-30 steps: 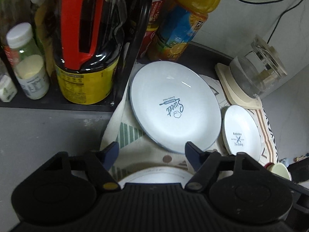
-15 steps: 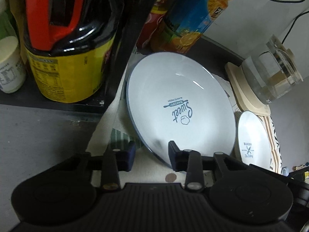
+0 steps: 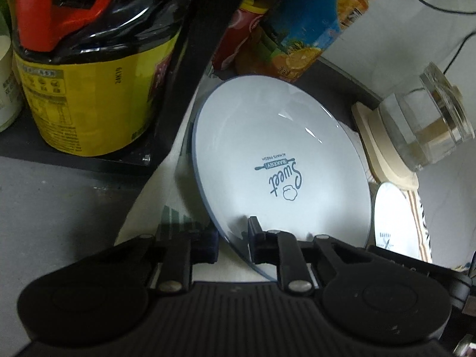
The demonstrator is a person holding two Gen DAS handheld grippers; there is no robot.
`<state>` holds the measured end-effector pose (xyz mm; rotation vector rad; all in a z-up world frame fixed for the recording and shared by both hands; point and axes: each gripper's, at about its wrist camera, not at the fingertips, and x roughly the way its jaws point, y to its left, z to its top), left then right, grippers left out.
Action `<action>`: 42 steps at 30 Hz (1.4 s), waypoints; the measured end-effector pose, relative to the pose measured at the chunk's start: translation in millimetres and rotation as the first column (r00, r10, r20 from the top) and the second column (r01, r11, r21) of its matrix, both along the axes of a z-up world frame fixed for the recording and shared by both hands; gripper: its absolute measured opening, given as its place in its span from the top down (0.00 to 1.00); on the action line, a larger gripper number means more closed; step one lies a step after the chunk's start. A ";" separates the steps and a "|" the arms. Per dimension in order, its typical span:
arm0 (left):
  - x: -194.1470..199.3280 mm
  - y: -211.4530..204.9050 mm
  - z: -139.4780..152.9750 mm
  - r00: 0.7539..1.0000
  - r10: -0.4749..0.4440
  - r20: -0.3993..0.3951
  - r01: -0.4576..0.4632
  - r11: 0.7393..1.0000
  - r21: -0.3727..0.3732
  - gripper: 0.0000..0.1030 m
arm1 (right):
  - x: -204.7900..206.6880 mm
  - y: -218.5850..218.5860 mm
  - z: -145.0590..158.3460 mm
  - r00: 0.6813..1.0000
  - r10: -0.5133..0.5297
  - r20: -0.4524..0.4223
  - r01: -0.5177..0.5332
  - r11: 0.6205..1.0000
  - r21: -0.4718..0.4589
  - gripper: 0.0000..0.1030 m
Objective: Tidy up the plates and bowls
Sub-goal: 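Close both grippers on the 'Sweet' plate rim and lift it, then carry the 'Sweet' plate with both grippers over the larger brown-rimmed plate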
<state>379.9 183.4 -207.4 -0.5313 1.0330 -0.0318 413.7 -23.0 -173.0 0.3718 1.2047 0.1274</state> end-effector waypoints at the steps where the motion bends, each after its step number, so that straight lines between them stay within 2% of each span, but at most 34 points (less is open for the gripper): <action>1: -0.5 0.1 0.2 1.000 -0.001 0.005 0.001 1.000 0.001 0.84 | 0.7 -1.4 -0.8 1.000 -0.009 0.001 0.009 1.000 0.009 0.77; 2: 0.0 -0.5 0.4 1.000 -0.004 0.010 0.004 1.000 0.004 0.84 | 1.1 -2.5 -1.4 1.000 -0.017 0.002 0.017 1.000 0.013 0.82; 6: -0.1 1.2 6.6 1.000 -0.001 -0.003 0.001 1.000 0.002 0.86 | 1.2 -1.7 0.7 0.998 -0.055 -0.008 0.055 0.998 -0.008 0.84; 8: -2.8 1.6 14.9 1.000 -0.006 0.000 0.006 1.000 0.016 0.85 | -3.1 1.9 8.6 0.998 -0.054 0.019 0.054 0.998 -0.016 0.87; 14: -18.7 -1.2 29.7 1.000 -0.012 -0.019 0.013 1.000 0.015 0.85 | -18.0 7.3 29.3 1.000 -0.026 0.018 0.027 0.998 -0.048 0.86; 29: -95.0 -18.0 68.6 0.999 0.032 0.026 -0.033 0.999 0.039 0.85 | -76.0 2.3 78.8 0.995 0.038 0.091 -0.035 0.999 -0.034 0.86; 42: -161.4 -39.2 78.1 0.996 0.087 0.010 -0.087 0.995 0.042 0.85 | -130.0 -13.4 94.8 0.987 0.114 0.113 -0.112 0.993 -0.023 0.86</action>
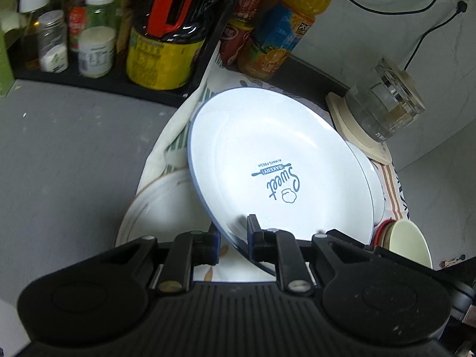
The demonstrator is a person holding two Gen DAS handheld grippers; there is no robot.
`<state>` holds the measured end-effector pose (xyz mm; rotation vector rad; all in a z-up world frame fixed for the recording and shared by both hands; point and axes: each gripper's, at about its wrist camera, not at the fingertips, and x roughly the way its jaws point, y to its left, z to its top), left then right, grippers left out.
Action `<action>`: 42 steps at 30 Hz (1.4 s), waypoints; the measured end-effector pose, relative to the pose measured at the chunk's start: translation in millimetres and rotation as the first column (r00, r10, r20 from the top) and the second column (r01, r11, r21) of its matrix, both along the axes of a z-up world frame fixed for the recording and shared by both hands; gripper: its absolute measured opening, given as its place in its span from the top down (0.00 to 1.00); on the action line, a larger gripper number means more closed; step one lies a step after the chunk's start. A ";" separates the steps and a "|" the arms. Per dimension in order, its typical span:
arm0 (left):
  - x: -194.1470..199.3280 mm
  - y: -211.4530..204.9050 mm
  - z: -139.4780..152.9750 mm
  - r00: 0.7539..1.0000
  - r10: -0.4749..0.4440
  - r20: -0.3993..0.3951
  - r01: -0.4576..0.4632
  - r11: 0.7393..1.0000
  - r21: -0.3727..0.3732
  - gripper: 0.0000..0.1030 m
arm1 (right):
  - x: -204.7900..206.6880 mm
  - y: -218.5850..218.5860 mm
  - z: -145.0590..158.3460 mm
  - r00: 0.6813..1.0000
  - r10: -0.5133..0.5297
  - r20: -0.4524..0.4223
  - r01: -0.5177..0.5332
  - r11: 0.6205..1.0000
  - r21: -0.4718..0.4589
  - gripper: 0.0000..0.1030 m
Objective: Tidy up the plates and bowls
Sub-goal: 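Carry the 'Sweet' plate with both grippers over the larger brown-rimmed plate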
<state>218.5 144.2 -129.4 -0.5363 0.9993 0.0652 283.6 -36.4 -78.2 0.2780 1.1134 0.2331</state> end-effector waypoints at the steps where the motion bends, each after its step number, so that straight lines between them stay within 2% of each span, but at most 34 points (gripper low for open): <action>1: -4.1 -1.2 -0.7 1.000 0.004 -0.003 -0.004 1.000 0.000 0.85 | -4.2 -0.7 0.2 1.000 0.006 0.000 -0.006 1.000 -0.001 0.85; 13: -53.2 -8.7 -14.8 0.998 0.050 -0.048 -0.050 0.999 -0.004 0.84 | -44.5 -10.6 -7.3 0.998 0.060 -0.034 -0.060 0.998 0.000 0.86; 22: -72.5 -10.8 -23.5 0.996 0.057 -0.072 -0.058 0.998 -0.009 0.84 | -63.1 -13.8 -13.4 0.995 0.081 -0.053 -0.082 0.997 -0.014 0.86; 37: -72.0 -4.7 -37.2 0.991 0.053 -0.121 -0.060 0.997 -0.048 0.82 | -67.0 -7.3 -21.0 0.994 0.067 -0.086 -0.070 0.997 -0.034 0.86; 42: -65.0 -3.2 -37.3 0.988 0.019 -0.151 -0.029 0.998 -0.061 0.79 | -62.3 -5.6 -24.2 0.994 0.048 -0.102 -0.052 0.998 -0.036 0.86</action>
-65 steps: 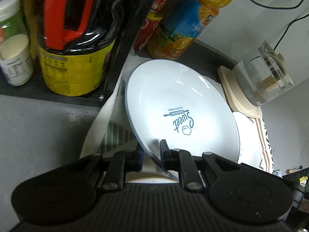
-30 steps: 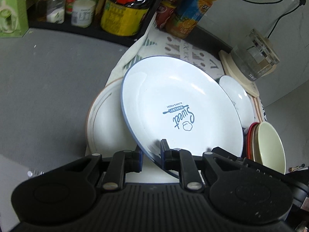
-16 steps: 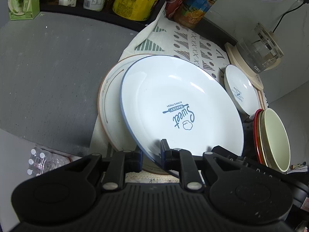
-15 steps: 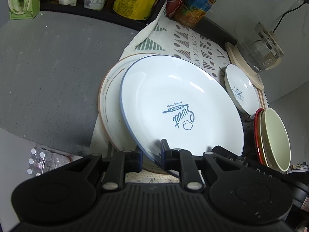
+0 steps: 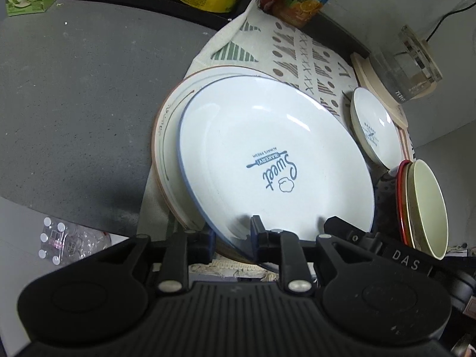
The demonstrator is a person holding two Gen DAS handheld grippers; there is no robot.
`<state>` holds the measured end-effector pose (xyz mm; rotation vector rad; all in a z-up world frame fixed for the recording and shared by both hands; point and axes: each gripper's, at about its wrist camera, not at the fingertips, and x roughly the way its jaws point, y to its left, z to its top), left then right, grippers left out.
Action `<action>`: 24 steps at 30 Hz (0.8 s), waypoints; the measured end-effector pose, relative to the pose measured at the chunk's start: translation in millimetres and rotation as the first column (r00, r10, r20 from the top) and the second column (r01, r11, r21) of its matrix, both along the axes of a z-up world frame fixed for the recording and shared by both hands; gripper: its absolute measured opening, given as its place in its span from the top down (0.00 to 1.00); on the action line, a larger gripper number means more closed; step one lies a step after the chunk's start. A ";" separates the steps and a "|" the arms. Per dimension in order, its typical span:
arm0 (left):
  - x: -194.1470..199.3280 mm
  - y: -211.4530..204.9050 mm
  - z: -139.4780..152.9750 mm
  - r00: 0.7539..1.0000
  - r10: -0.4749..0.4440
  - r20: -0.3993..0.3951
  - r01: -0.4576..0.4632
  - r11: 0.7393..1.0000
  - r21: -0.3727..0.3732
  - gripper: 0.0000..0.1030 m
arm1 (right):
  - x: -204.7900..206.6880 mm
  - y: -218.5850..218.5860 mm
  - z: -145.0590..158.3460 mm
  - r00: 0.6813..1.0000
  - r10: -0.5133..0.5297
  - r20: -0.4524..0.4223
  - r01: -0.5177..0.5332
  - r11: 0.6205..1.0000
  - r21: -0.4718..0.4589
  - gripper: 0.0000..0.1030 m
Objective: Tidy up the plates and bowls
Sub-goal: 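Carry the 'Sweet' plate with both grippers over the larger brown-rimmed plate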
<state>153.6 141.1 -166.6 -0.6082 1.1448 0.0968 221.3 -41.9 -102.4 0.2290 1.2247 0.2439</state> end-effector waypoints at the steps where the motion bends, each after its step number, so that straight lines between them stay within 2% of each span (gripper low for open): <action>1: 2.4 0.0 1.2 1.000 -0.010 -0.010 0.010 1.000 0.007 0.78 | 1.1 0.5 -0.6 1.000 -0.005 -0.006 0.005 1.000 0.002 0.86; 8: 7.0 7.5 10.6 0.998 -0.036 -0.054 0.040 0.997 0.073 0.74 | 3.3 3.6 -2.7 1.000 -0.013 -0.023 0.013 1.000 -0.012 0.87; 13: 6.0 22.2 11.5 0.998 -0.010 -0.059 0.017 0.993 0.115 0.72 | 6.4 4.2 -3.4 1.000 -0.018 -0.022 0.017 1.000 -0.020 0.89; 19: 13.2 37.6 8.5 0.999 0.019 -0.049 -0.012 0.992 0.129 0.71 | 10.2 5.3 -6.1 1.000 -0.014 -0.026 0.013 0.999 -0.052 0.89; 22: 16.0 38.7 9.7 0.999 0.035 -0.030 -0.030 0.985 0.171 0.71 | 12.7 6.1 -9.1 0.999 -0.013 -0.029 0.011 0.997 -0.077 0.88; 24: 18.0 40.4 7.2 0.999 0.035 -0.030 -0.030 0.986 0.163 0.71 | 13.8 6.3 -10.0 1.000 -0.012 -0.023 0.010 0.996 -0.085 0.87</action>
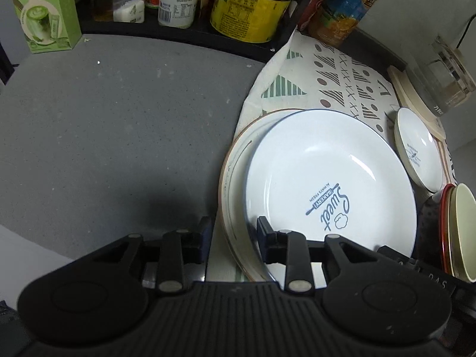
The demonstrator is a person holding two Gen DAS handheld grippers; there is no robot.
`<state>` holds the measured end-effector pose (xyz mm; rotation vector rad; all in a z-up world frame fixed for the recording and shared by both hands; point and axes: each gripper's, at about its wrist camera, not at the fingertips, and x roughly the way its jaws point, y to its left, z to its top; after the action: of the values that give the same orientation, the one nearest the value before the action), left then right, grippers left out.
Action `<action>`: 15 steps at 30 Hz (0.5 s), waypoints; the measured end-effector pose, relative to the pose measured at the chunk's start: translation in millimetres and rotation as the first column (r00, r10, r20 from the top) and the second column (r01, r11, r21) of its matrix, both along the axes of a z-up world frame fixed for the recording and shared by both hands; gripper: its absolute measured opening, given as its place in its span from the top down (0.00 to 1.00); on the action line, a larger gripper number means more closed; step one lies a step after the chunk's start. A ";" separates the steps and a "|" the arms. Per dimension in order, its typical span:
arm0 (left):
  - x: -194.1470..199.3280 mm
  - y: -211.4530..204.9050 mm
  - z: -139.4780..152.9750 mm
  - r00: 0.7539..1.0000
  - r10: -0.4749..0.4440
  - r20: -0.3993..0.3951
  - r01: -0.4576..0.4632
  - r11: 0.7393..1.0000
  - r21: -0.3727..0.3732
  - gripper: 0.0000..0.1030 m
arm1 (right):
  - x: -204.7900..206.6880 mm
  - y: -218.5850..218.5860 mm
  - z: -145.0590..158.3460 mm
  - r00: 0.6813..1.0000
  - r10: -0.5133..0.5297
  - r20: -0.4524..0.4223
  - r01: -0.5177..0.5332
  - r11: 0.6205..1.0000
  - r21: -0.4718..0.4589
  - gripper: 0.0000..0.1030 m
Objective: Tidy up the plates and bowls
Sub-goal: 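Carry the 'Sweet' plate with both grippers over the larger brown-rimmed plate, then lower the 'Sweet' plate onto the larger plate and open both grippers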
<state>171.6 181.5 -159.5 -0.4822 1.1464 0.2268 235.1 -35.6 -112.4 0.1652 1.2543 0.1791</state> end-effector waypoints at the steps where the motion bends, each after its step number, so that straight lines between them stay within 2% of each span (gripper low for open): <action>1: 0.8 1.5 -1.2 1.000 0.004 0.001 -0.004 1.000 -0.008 0.71 | 1.0 0.5 -0.2 1.000 0.000 0.002 0.000 1.000 -0.003 0.87; 7: 3.7 8.0 -2.9 1.000 0.010 0.020 -0.010 1.000 0.000 0.75 | 7.0 2.5 -4.8 1.000 0.001 -0.008 -0.001 1.000 -0.004 0.87; 11: 4.8 13.3 -2.2 0.999 0.033 0.035 -0.033 0.999 0.000 0.86 | 9.0 6.0 -11.2 0.999 0.006 -0.032 -0.006 1.000 0.002 0.86; 15: 10.2 10.1 -0.6 1.000 0.012 0.022 -0.012 1.000 0.018 0.87 | 11.3 10.0 -11.2 0.999 0.021 -0.031 -0.021 1.000 -0.008 0.84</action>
<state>181.8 191.6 -160.1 -0.4751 1.1194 0.2415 246.4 -25.6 -123.6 0.1480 1.2874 0.1899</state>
